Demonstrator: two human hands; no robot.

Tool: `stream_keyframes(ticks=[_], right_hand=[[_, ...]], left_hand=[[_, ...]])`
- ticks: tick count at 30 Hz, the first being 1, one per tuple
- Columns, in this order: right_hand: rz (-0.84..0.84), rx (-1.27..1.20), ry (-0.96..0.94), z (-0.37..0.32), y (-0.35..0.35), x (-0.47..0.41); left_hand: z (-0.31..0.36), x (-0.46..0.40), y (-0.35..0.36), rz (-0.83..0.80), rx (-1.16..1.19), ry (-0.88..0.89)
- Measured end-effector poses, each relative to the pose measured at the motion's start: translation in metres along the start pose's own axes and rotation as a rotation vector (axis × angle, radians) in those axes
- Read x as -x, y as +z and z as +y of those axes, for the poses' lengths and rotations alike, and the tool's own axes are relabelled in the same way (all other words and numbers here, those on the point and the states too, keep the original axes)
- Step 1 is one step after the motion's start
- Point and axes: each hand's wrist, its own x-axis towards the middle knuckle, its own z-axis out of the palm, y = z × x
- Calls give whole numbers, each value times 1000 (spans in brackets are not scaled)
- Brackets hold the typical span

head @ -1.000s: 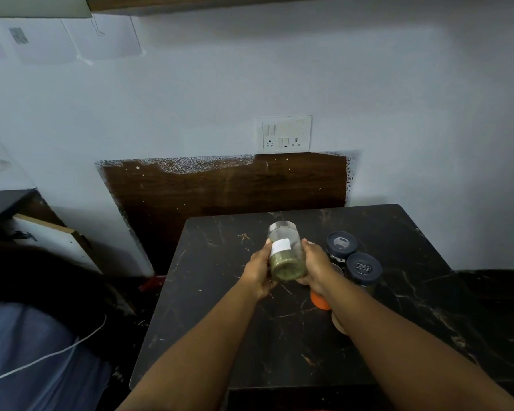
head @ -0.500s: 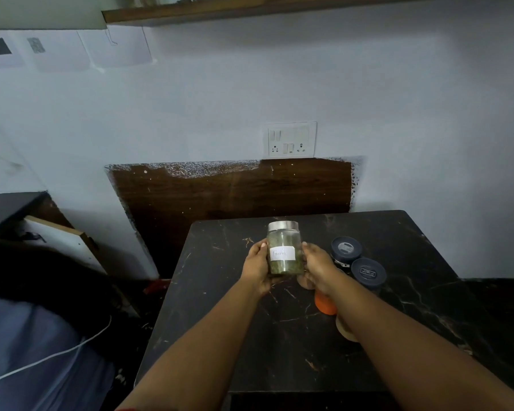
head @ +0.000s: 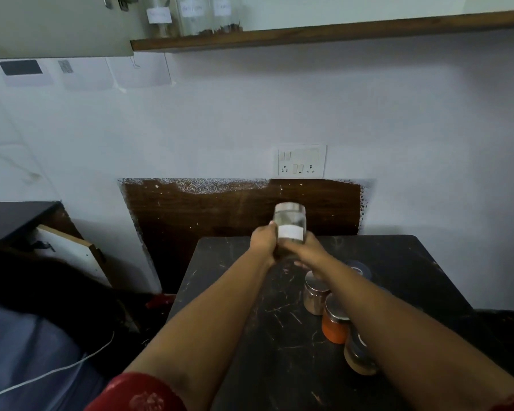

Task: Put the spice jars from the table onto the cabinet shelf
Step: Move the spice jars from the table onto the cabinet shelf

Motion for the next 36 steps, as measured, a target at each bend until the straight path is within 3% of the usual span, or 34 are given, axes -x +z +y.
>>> stream_keyframes(ticks=[10,14,18,24,26,31,36], right_hand=[[326,115,-670,-235,-8,-24],[420,117,-844,-322,-16,-27],[495,161,-953,-392,-23,-44],[506,205,-968,-455,-30,-86],[506,323,-892,-459,-35,-108],[527,653,-504,-466,-42,-162],[577,741,-411,-484,-35,-184]], left_hand=[[236,8,37,-66,-105,655],[323,27,45,-134,-60,813],[391,32,48,-186,-167,931],[460,-5,37,-204,-436,1055],[469,-30,31,-95,-659,1039],[453,-96,16,368,-1432,958],[457,-109,16,357,-1567,950]])
